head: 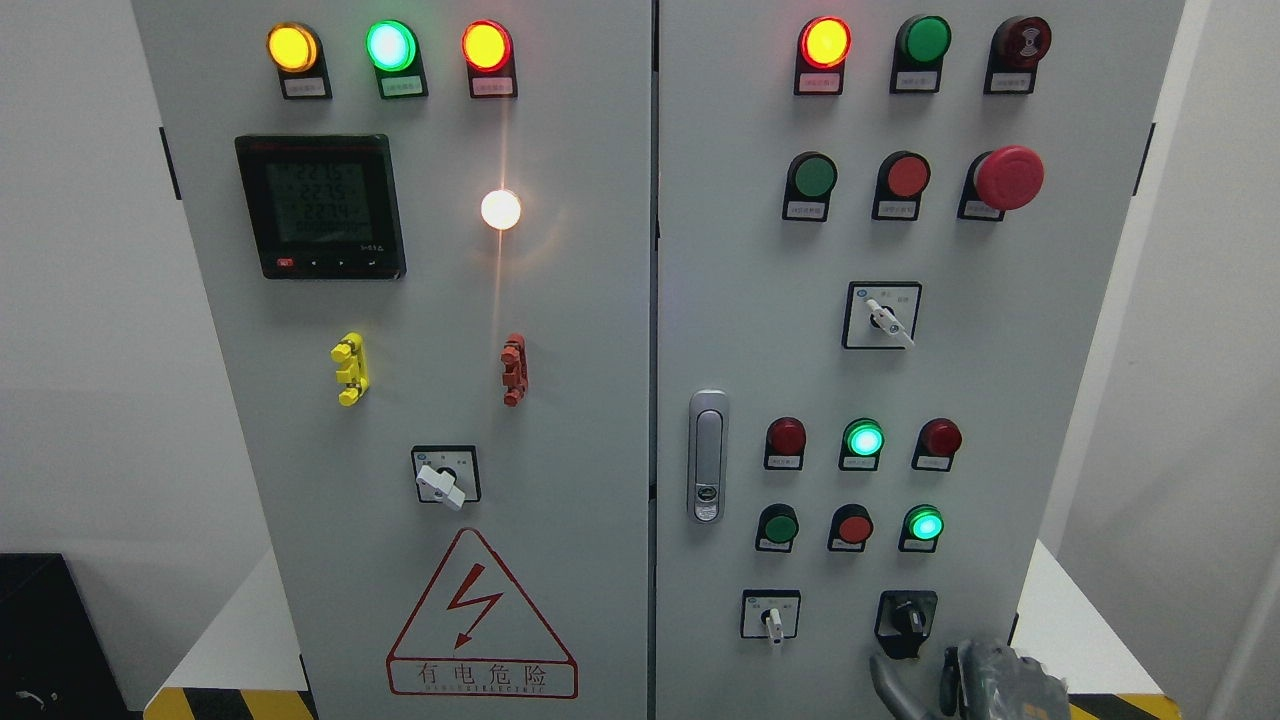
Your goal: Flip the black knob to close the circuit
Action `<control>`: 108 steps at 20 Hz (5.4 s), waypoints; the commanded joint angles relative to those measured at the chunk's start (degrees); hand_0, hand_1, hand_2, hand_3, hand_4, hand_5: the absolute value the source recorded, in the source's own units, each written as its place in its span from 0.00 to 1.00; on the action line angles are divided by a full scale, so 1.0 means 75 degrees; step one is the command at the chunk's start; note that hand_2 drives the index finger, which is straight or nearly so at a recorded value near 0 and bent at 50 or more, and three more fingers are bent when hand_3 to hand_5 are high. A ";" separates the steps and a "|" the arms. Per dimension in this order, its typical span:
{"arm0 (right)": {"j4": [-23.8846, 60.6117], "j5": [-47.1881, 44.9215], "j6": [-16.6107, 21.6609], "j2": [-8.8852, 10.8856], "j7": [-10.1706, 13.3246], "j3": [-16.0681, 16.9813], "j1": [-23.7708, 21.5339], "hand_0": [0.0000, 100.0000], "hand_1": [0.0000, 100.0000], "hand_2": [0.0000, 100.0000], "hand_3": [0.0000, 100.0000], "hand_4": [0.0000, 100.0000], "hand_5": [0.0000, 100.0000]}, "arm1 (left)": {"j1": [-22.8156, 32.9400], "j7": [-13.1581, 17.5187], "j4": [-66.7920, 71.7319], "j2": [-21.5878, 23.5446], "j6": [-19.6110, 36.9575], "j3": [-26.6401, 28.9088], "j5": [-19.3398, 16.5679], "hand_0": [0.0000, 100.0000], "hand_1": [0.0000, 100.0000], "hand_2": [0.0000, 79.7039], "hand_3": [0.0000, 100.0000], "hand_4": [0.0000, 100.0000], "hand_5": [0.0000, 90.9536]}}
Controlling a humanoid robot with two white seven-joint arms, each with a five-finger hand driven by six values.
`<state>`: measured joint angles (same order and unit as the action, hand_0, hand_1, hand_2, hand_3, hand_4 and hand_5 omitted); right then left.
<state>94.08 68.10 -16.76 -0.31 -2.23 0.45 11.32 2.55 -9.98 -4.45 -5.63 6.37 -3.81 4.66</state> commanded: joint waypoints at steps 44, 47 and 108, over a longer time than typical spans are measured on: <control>-0.0041 -0.0092 -0.0308 0.0463 -0.0159 0.0046 0.0154 0.00 0.00 0.89 1.00 1.00 1.00 | 0.0000 -0.0005 -0.0004 0.0000 0.0006 0.0004 0.0000 0.12 0.56 0.00 0.00 0.00 0.00; -0.0041 -0.0104 -0.0308 0.0463 -0.0159 0.0058 0.0142 0.00 0.00 0.89 1.00 1.00 1.00 | 0.0000 -0.0016 -0.0004 0.0000 0.0006 -0.0007 0.0000 0.12 0.56 0.00 0.00 0.00 0.00; 0.0252 -0.0537 -0.0332 0.0545 -0.0124 0.0128 0.0143 0.00 0.00 0.88 1.00 1.00 1.00 | 0.0000 -0.0005 0.0008 0.0000 0.0006 -0.0007 0.0000 0.12 0.56 0.00 0.00 0.00 0.00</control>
<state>95.25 64.18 -19.22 3.84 -3.48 1.72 12.49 2.55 -10.05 -4.43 -5.63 6.37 -3.81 4.66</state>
